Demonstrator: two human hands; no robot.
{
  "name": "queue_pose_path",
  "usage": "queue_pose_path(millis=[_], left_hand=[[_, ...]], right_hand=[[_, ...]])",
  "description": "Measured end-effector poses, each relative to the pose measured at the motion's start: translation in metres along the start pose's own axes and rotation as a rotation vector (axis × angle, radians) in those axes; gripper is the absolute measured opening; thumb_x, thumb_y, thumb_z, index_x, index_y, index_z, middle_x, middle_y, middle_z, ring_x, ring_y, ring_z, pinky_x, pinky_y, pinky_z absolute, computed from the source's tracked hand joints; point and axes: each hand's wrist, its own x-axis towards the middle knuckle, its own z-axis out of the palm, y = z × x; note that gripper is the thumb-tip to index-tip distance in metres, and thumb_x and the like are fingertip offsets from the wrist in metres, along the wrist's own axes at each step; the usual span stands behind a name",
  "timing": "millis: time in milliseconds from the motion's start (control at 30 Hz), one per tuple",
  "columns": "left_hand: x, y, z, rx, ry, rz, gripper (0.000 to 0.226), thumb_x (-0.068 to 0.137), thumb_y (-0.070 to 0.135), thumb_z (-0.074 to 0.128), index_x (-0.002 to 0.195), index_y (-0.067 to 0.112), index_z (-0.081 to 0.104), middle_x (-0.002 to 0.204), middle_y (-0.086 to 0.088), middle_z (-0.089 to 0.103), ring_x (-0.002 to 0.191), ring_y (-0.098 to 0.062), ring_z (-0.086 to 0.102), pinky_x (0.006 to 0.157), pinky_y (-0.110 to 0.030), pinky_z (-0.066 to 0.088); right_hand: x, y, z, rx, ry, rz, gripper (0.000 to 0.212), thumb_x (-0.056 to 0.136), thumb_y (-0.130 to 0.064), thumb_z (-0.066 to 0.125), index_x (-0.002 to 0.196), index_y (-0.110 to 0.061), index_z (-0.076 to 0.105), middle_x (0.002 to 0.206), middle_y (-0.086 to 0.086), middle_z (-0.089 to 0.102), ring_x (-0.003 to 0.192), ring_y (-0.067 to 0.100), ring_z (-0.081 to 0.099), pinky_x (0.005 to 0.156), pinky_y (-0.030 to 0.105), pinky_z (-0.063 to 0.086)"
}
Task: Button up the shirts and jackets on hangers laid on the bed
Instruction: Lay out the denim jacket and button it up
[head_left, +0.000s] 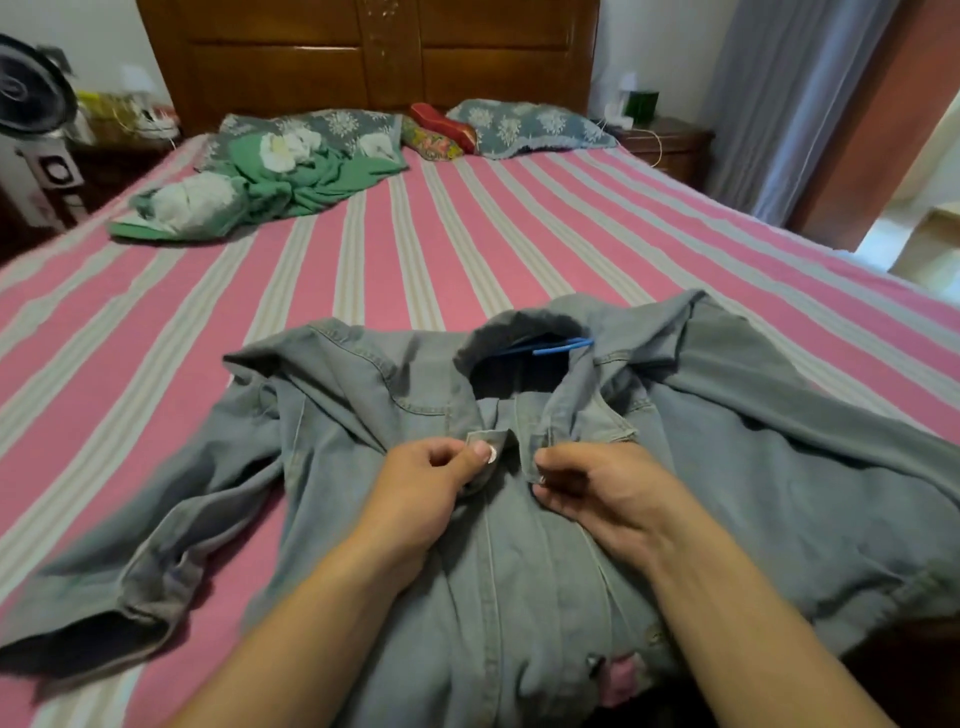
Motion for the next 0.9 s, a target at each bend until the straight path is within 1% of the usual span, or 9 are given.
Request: queue_pose_path(millis=[100,167,267,367,433,533,700,800,900], left_hand=[[0.001,-0.006,-0.003,-0.009,-0.063,0.019,0.030,0.093,0.021,0.071,0.064,0.016,0.067,0.058,0.006,0.058,0.055,-0.003,0.048,0.055,-0.016,0.039],[0.003,-0.007,-0.005,-0.063,-0.070,0.002,0.029,0.094,0.021,0.070,0.066,0.015,0.066,0.060,0.004,0.059,0.058,-0.006,0.049,0.057,-0.017,0.040],[0.003,-0.007,-0.007,-0.166,-0.060,-0.038,0.031,0.094,0.019,0.070,0.063,0.016,0.066,0.064,-0.003,0.058,0.065,-0.013,0.049,0.064,-0.025,0.040],[0.002,-0.004,-0.007,-0.224,-0.050,-0.063,0.030,0.093,0.018,0.071,0.063,0.015,0.065,0.065,-0.006,0.058,0.066,-0.015,0.050,0.065,-0.028,0.040],[0.001,-0.002,-0.008,-0.234,-0.045,-0.071,0.029,0.093,0.019,0.071,0.065,0.014,0.065,0.069,-0.009,0.058,0.070,-0.018,0.050,0.067,-0.030,0.041],[0.001,-0.004,-0.008,-0.257,-0.052,-0.082,0.029,0.093,0.021,0.070,0.066,0.015,0.066,0.075,-0.013,0.058,0.076,-0.022,0.050,0.075,-0.035,0.040],[0.002,-0.007,-0.009,-0.231,-0.049,-0.066,0.028,0.093,0.025,0.071,0.066,0.016,0.068,0.072,-0.010,0.059,0.073,-0.019,0.051,0.072,-0.033,0.040],[0.001,-0.008,-0.007,-0.102,-0.039,-0.005,0.030,0.093,0.030,0.071,0.067,0.015,0.070,0.068,-0.004,0.059,0.071,-0.017,0.050,0.071,-0.034,0.039],[-0.001,0.000,0.000,-0.002,0.025,0.094,0.027,0.093,0.034,0.072,0.078,0.012,0.073,0.066,-0.001,0.060,0.066,-0.013,0.049,0.068,-0.032,0.041]], right_hand=[[-0.001,-0.001,-0.010,0.102,-0.060,0.008,0.020,0.081,-0.007,0.073,0.100,-0.003,0.072,0.089,0.013,0.073,0.079,0.021,0.070,0.072,0.037,0.062],[0.003,-0.001,-0.009,0.172,-0.067,0.004,0.030,0.072,-0.010,0.074,0.101,-0.003,0.072,0.089,0.012,0.073,0.077,0.018,0.070,0.071,0.031,0.061],[0.005,0.003,-0.001,0.230,-0.020,0.056,0.007,0.077,0.002,0.070,0.084,0.002,0.070,0.070,0.010,0.067,0.057,0.012,0.062,0.056,0.021,0.056],[0.007,0.003,0.001,0.247,-0.016,0.091,0.009,0.078,0.006,0.068,0.072,-0.001,0.068,0.062,0.007,0.059,0.050,0.010,0.054,0.050,0.021,0.053],[0.007,0.002,-0.001,0.284,-0.092,0.090,0.014,0.064,0.000,0.075,0.074,-0.004,0.067,0.069,0.008,0.061,0.061,0.014,0.060,0.060,0.027,0.056],[0.003,-0.002,-0.010,0.382,-0.189,0.054,0.052,0.039,-0.004,0.088,0.087,-0.008,0.066,0.094,0.013,0.067,0.087,0.025,0.068,0.081,0.035,0.059],[-0.007,-0.018,-0.027,0.385,-0.038,-0.059,0.011,0.077,0.001,0.057,0.083,-0.007,0.060,0.081,0.012,0.069,0.073,0.024,0.072,0.071,0.037,0.062],[-0.007,-0.009,-0.033,0.187,0.018,-0.093,0.014,0.085,0.006,0.060,0.089,-0.004,0.069,0.082,0.013,0.074,0.073,0.023,0.073,0.065,0.036,0.063],[-0.014,0.001,-0.029,0.018,0.015,-0.226,0.034,0.081,0.010,0.066,0.112,-0.004,0.070,0.098,0.012,0.077,0.088,0.026,0.075,0.079,0.035,0.063]])
